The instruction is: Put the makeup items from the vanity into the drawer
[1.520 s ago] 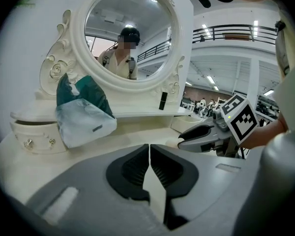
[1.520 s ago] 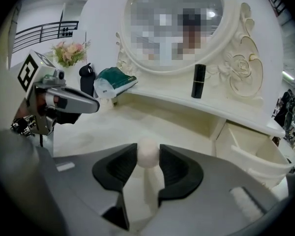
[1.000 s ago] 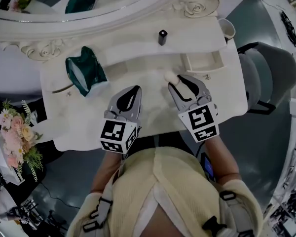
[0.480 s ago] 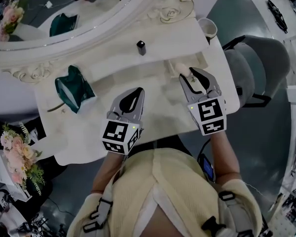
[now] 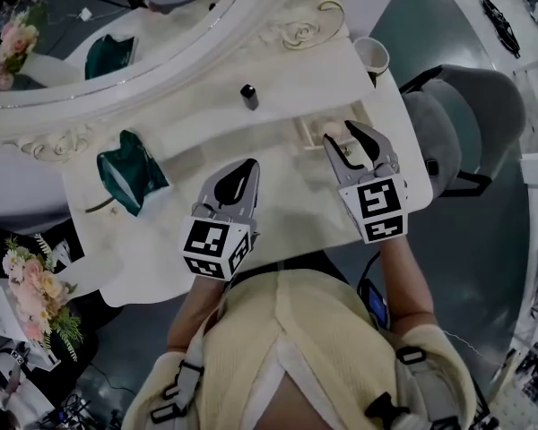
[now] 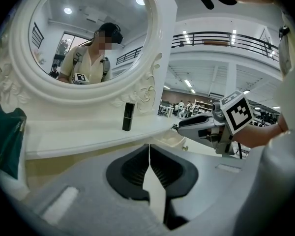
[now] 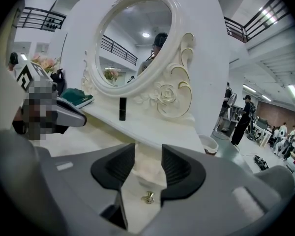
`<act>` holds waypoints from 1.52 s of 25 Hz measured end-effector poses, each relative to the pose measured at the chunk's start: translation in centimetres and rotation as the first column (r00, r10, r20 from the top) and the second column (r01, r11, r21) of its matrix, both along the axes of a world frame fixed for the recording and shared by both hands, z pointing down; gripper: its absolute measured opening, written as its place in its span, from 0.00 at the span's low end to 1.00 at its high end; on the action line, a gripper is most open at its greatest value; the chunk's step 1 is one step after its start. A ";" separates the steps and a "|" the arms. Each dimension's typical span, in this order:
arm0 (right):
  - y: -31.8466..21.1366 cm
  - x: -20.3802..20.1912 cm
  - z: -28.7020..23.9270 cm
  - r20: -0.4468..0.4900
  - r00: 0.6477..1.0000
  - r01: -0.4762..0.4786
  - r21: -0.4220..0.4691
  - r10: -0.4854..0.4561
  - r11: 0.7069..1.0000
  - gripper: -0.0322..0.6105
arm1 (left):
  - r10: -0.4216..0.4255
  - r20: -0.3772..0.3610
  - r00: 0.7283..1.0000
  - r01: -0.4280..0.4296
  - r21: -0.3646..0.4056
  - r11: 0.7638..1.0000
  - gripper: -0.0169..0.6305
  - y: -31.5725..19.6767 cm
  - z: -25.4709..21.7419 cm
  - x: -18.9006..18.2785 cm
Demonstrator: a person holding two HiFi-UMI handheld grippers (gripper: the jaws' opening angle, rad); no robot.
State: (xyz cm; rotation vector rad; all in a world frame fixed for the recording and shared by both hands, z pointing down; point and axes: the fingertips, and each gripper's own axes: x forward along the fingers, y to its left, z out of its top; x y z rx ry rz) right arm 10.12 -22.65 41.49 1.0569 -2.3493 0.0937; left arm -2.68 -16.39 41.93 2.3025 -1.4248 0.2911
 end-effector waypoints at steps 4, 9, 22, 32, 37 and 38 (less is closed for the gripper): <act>0.1 0.0 0.0 0.003 1.000 0.001 -0.006 -0.001 1.000 0.32 | -0.006 -0.007 1.000 0.006 -0.004 1.000 0.03 0.0 0.0 -0.2; 0.2 -0.3 -0.3 0.014 1.000 0.007 -0.008 -0.007 1.000 0.32 | -0.018 -0.015 1.000 0.018 -0.001 1.000 0.03 0.0 -0.1 -0.7; -0.1 -5.3 -2.9 0.094 0.987 0.126 0.036 -0.129 0.991 0.32 | -0.127 -0.013 0.992 0.127 0.018 0.992 0.04 1.7 -1.1 -4.4; -1.0 -11.0 -3.2 0.108 0.965 0.233 0.059 -0.238 0.971 0.31 | -0.284 0.024 0.958 0.284 0.025 0.959 0.04 4.8 -1.5 -9.0; -2.1 -12.9 -2.8 0.109 0.961 0.250 0.057 -0.255 0.967 0.32 | -0.353 0.034 0.935 0.353 0.012 0.936 0.04 6.4 -1.2 -10.8; -2.2 -13.2 -2.7 0.110 0.960 0.252 0.054 -0.256 0.966 0.32 | -0.365 0.036 0.930 0.365 0.010 0.931 0.04 6.8 -1.2 -11.0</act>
